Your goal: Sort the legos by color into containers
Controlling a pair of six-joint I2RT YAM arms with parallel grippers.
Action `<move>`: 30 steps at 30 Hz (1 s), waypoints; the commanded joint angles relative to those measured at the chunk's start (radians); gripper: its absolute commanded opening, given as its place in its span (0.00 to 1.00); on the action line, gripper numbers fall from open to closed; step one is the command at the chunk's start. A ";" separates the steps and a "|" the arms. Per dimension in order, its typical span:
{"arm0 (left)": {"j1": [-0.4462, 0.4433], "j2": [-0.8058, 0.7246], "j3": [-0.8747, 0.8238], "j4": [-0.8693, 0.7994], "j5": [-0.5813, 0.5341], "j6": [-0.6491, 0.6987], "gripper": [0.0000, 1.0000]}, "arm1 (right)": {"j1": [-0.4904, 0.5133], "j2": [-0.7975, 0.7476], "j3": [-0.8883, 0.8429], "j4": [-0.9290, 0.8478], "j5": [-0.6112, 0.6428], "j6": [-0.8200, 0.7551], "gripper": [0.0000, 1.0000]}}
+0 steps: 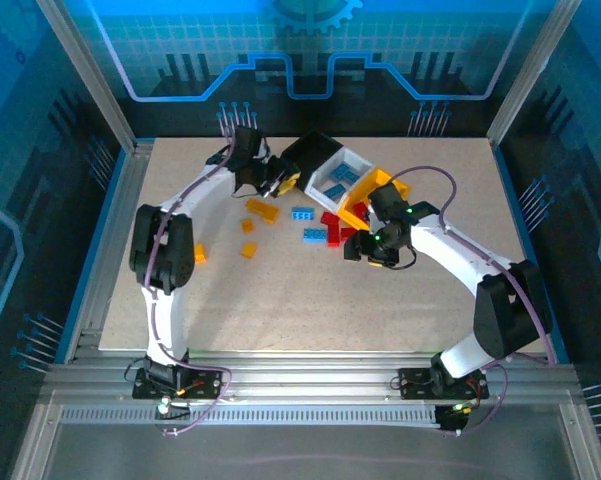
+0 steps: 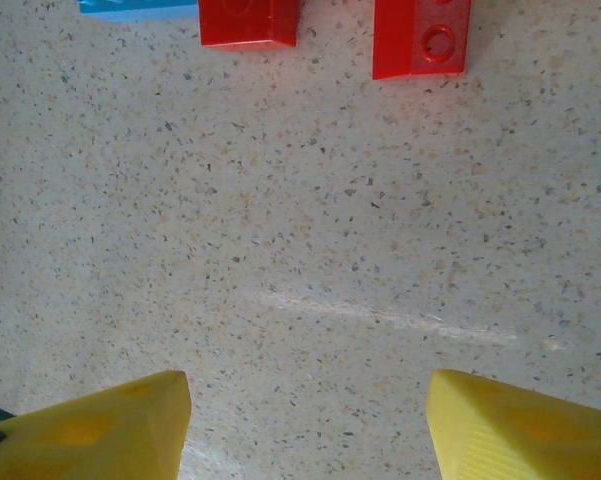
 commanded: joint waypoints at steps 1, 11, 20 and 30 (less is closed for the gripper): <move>0.004 0.122 0.137 0.138 0.097 0.006 0.42 | -0.010 -0.015 0.022 -0.015 -0.021 0.007 0.65; 0.019 0.241 0.412 -0.231 -0.091 0.110 0.54 | -0.018 0.031 0.061 -0.022 -0.019 -0.009 0.65; 0.084 0.273 0.594 -0.672 -0.402 0.441 0.66 | 0.012 0.120 0.124 -0.024 -0.049 -0.006 0.65; 0.140 0.371 0.621 -0.709 -0.414 0.507 0.74 | 0.029 0.196 0.231 -0.080 -0.057 -0.036 0.65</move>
